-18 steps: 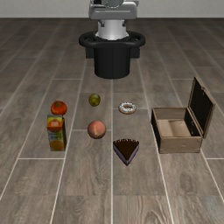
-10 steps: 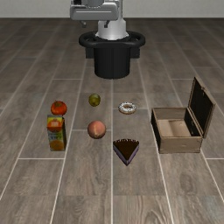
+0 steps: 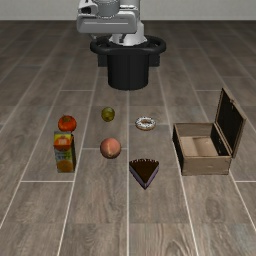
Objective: Pick up the onion and place it in the box
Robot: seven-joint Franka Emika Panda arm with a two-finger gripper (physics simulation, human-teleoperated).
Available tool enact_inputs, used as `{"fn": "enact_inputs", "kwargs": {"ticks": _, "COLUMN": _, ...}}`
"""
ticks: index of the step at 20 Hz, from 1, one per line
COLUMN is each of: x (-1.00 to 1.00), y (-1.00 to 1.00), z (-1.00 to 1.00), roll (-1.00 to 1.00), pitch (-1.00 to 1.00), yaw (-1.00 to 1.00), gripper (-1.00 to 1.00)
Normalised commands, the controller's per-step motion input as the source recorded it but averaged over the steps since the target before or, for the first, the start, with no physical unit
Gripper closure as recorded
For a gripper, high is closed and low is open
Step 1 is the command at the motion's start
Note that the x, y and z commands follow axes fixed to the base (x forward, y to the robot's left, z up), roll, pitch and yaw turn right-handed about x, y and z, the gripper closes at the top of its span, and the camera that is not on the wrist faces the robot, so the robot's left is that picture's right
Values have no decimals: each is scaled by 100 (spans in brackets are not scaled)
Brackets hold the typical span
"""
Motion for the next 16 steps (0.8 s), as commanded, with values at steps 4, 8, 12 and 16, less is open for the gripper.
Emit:
{"fn": "enact_inputs", "kwargs": {"ticks": 4, "x": 100, "y": 0, "z": 0, "roll": 0, "pitch": 0, "yaw": 0, "gripper": -100}}
{"fn": "enact_inputs", "kwargs": {"ticks": 8, "x": 100, "y": 0, "z": 0, "roll": 0, "pitch": 0, "yaw": 0, "gripper": -100}}
{"fn": "enact_inputs", "kwargs": {"ticks": 12, "x": 100, "y": 0, "z": 0, "roll": 0, "pitch": 0, "yaw": 0, "gripper": -100}}
{"fn": "enact_inputs", "kwargs": {"ticks": 16, "x": 50, "y": 0, "z": -50, "roll": 0, "pitch": 0, "yaw": 0, "gripper": -100}}
